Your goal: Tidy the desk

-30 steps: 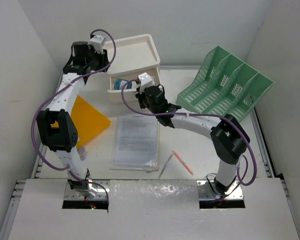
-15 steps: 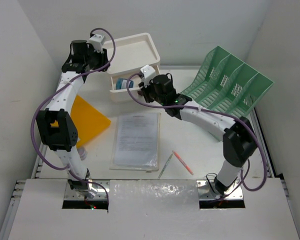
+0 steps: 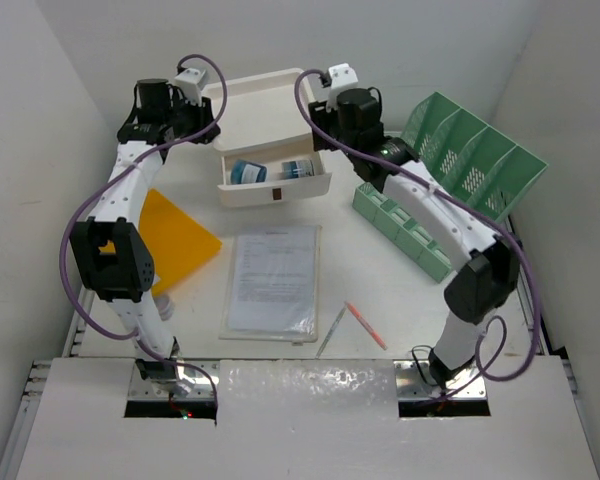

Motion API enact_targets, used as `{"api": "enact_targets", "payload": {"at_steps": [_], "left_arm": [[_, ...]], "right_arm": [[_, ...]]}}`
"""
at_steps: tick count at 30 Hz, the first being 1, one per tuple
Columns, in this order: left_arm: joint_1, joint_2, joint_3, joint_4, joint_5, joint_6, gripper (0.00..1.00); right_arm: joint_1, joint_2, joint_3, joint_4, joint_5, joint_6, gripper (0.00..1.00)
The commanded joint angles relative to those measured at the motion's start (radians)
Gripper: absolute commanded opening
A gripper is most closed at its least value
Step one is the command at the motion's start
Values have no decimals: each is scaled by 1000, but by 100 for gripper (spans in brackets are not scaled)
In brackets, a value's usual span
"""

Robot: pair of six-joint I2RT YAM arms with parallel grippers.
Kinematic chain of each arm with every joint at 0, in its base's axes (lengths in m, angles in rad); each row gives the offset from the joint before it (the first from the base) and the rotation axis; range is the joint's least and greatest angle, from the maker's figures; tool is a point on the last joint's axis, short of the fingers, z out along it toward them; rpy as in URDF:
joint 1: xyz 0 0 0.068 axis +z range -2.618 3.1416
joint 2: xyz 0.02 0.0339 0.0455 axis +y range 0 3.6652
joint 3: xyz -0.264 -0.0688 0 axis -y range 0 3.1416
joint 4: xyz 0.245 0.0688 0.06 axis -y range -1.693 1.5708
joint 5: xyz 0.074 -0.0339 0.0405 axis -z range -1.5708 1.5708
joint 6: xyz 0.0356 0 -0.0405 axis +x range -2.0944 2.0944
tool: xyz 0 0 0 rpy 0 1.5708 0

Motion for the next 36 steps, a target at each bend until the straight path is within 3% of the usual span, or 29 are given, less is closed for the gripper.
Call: {"api": "enact_targets", "payload": {"at_steps": [1, 11, 17, 22, 31, 36], "left_arm": [[-3, 7, 36, -94, 95, 29, 0], [-1, 96, 140, -129, 53, 14, 0], [-3, 148, 194, -140, 38, -3, 0], [-1, 181, 230, -175, 33, 3, 0], [3, 170, 279, -295, 122, 87, 0], [3, 177, 314, -336, 170, 92, 0]], "right_arm": [[-17, 94, 50, -149, 4, 59, 57], [-29, 192, 41, -135, -32, 102, 48], [-35, 231, 62, -141, -19, 107, 26], [-38, 266, 98, -166, -15, 108, 0], [-40, 168, 70, -181, -162, 1, 0], [-43, 148, 50, -123, -127, 48, 0]]}}
